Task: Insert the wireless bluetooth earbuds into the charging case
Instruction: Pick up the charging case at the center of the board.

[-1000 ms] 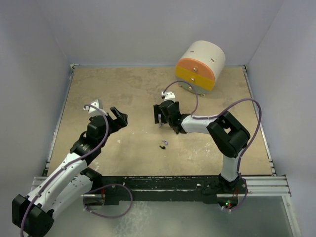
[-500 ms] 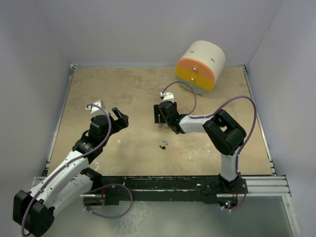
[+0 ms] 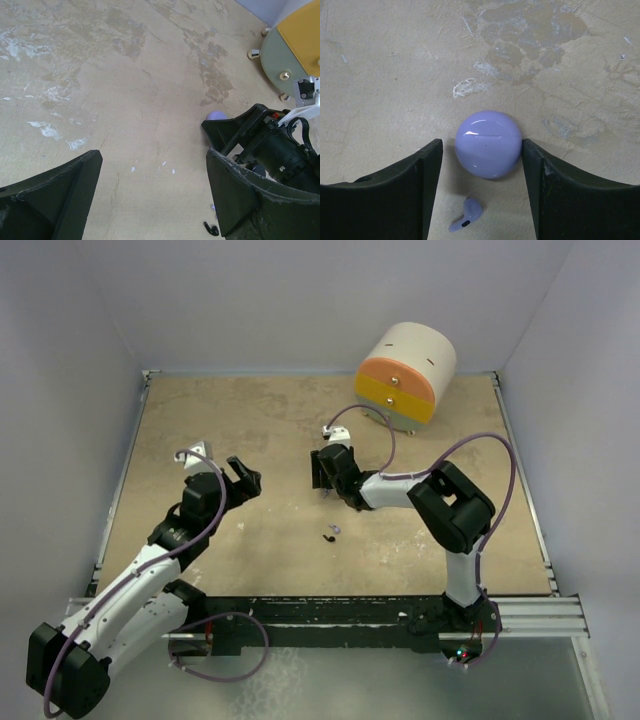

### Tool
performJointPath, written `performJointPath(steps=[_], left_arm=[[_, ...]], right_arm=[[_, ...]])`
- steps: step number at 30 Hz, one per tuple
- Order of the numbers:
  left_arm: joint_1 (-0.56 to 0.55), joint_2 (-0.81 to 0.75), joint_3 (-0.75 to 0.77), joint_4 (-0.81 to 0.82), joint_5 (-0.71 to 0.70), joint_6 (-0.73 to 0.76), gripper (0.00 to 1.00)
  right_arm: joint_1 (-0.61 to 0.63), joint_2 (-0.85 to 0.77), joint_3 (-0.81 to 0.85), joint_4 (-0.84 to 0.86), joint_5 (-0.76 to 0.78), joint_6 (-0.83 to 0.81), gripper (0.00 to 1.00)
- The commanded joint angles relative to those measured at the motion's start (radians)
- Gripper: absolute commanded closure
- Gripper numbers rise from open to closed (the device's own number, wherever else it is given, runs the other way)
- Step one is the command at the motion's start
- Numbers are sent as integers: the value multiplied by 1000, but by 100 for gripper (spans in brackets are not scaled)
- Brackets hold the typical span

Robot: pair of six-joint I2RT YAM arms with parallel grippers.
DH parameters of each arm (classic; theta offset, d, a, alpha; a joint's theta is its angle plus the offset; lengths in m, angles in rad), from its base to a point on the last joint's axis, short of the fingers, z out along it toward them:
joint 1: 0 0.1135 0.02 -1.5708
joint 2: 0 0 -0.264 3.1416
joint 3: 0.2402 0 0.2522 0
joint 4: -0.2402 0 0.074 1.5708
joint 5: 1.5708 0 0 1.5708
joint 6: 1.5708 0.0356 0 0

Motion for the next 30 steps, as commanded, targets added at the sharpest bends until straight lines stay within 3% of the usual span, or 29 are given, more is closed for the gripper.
performJointPath(steps=[1, 8, 10, 12, 15, 20, 25, 30], left_arm=[[-6, -17, -17, 46, -7, 12, 15], [-5, -5, -20, 62, 5, 13, 15], [-6, 6, -15, 76, 15, 14, 15], [-6, 28, -3, 94, 31, 14, 15], [-6, 57, 10, 143, 86, 22, 15], [-6, 89, 3, 239, 164, 7, 20], [-7, 123, -3, 344, 232, -39, 21], [-9, 219, 4, 477, 330, -92, 21]], right_arm=[[8, 14, -3, -76, 6, 33, 35], [7, 23, -10, -77, 21, 16, 54], [8, 16, -8, -82, 44, -7, 71], [8, -24, -13, -71, 62, -48, 100], [9, -127, -56, -19, 41, -125, 100], [8, -353, -200, 137, -122, -272, 100], [9, -563, -366, 317, -296, -357, 100], [7, -683, -452, 375, -409, -398, 100]])
